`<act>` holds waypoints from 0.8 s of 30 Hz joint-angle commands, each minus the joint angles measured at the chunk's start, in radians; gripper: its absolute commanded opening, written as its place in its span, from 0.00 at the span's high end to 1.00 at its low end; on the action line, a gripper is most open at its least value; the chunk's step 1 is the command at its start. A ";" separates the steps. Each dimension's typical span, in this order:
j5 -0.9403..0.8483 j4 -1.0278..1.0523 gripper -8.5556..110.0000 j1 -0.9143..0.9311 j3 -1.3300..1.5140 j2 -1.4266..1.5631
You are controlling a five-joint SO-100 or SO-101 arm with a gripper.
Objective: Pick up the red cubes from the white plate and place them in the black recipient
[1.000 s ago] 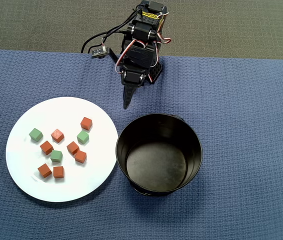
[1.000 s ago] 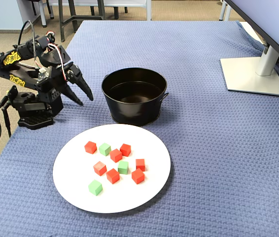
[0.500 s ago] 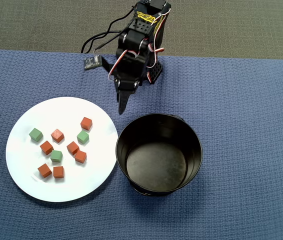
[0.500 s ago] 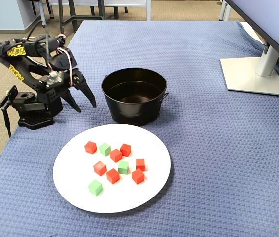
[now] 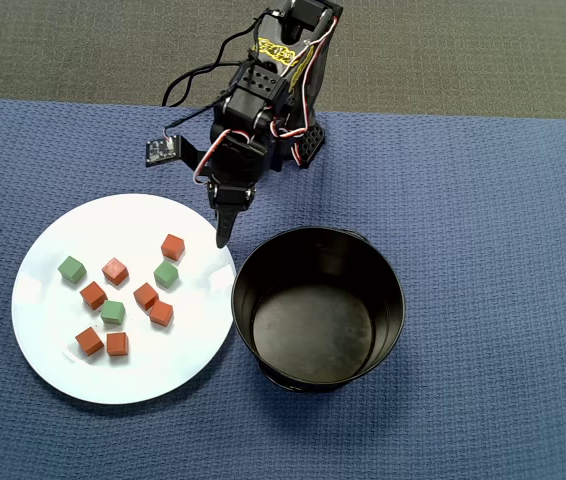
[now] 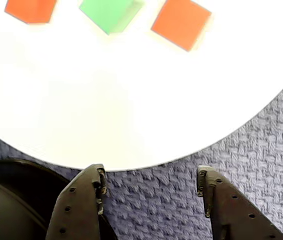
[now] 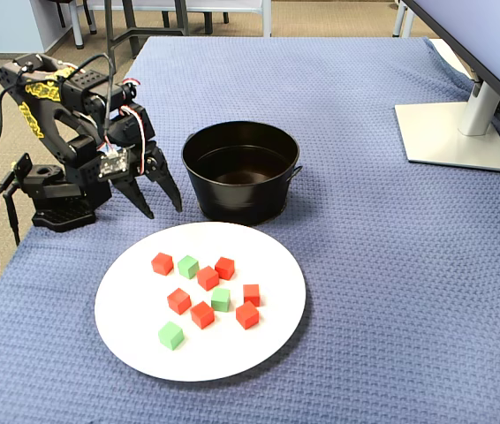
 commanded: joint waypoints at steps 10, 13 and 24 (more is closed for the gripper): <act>0.209 -0.173 0.79 0.161 -0.224 -0.388; 0.268 -0.198 0.79 0.178 -0.239 -0.459; 0.348 -0.149 0.80 0.178 -0.360 -0.621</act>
